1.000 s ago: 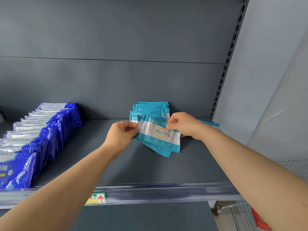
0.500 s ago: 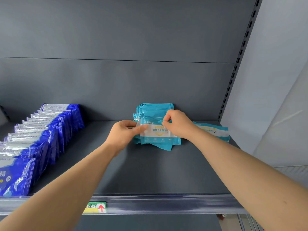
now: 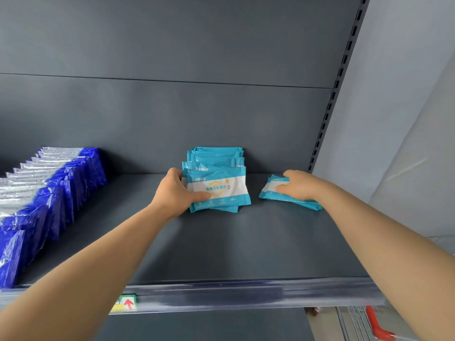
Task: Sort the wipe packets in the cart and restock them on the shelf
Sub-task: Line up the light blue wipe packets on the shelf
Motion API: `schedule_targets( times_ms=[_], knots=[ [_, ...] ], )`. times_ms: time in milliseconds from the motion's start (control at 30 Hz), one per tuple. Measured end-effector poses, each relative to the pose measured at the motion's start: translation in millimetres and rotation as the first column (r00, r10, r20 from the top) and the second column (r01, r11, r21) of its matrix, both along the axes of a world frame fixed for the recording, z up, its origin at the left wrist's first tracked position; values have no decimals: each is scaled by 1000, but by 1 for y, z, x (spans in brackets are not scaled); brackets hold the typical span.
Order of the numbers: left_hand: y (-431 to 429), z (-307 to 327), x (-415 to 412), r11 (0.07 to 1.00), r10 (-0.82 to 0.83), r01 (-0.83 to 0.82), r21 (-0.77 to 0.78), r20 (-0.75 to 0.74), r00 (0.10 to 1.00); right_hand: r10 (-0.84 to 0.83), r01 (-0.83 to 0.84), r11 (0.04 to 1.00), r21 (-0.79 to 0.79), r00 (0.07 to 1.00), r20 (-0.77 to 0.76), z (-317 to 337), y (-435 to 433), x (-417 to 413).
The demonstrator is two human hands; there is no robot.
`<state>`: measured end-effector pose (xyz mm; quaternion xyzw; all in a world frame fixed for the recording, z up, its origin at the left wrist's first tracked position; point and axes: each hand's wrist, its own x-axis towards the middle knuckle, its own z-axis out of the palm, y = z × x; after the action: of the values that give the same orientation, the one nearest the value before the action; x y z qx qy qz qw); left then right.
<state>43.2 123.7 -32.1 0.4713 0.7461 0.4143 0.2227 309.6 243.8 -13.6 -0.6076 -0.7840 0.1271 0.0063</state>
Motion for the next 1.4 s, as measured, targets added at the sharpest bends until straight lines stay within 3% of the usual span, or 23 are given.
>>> schedule_targets(
  times_ms=[233,400,567,700,833,1067,1400],
  knots=[
    [-2,1,4,1000,13,-13,3,-33,999,-10,-1,999,-43,967,-254,16,-11,9],
    [-2,1,5,1000,9,-8,6,-59,998,151,-200,980,-9,768,-622,50,-48,9],
    [-8,-5,-5,999,0,3,35,-76,997,346,-295,938,182,773,-531,33,-57,-53],
    [-19,-5,-9,994,-94,90,61,73,993,396,-310,918,247,744,-539,15,-57,-90],
    [-23,-6,-7,994,-107,108,0,-102,989,380,-300,925,234,743,-551,9,-53,-99],
    [-20,-7,-9,994,-110,110,-12,-49,993,270,-152,959,240,748,-606,19,-34,-60],
    [-26,-9,-22,975,-223,220,-42,-90,971,277,-243,961,132,832,-480,11,-48,-77]
  ],
)
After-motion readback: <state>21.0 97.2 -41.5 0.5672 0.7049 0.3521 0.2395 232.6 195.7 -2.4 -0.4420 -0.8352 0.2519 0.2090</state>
